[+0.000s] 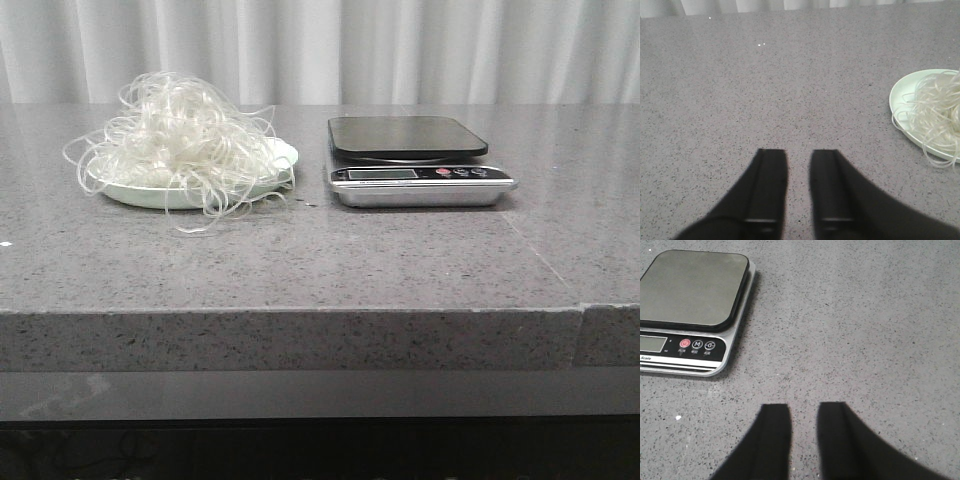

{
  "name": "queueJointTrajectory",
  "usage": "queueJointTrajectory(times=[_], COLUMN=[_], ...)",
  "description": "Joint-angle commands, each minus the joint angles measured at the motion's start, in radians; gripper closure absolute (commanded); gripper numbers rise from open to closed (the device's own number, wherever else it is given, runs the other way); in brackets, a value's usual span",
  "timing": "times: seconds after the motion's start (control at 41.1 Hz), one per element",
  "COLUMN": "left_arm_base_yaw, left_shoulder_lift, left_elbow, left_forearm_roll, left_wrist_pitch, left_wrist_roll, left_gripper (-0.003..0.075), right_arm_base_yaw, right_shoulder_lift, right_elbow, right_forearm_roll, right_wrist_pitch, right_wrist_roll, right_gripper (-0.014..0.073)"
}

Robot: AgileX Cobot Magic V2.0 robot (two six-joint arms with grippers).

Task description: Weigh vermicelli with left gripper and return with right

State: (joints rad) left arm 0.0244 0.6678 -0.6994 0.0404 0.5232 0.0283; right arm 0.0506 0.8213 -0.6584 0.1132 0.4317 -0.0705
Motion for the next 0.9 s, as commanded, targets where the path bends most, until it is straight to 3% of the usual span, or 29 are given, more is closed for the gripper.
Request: queueJointTrajectory(times=[0.0,0.097,0.585,0.877], left_arm_base_yaw=[-0.005,-0.011,-0.377,-0.448], left_shoulder_lift=[0.014,0.031,0.379,0.648], left_elbow=[-0.031,-0.031,-0.198,-0.332], left_forearm_roll=[-0.007,-0.033,-0.048,-0.081], left_wrist_pitch=[-0.092,-0.115,-0.243,-0.313], left_wrist_roll=[-0.009,-0.009,0.028,0.027], left_gripper=[0.0205,0.0121,0.0122,0.0122], right_arm_base_yaw=[0.002,0.002,0.002,0.002], right_shoulder_lift=[-0.001,-0.001,-0.001,-0.001], right_elbow=[-0.026,-0.026,-0.026,-0.026], right_forearm_roll=[-0.006,-0.006,-0.006,-0.006], right_wrist_pitch=[-0.074,-0.074,-0.076,-0.075], right_wrist_roll=[-0.006,-0.006,-0.006,-0.006], right_gripper=[0.0082,0.0034,0.0036,0.0036])
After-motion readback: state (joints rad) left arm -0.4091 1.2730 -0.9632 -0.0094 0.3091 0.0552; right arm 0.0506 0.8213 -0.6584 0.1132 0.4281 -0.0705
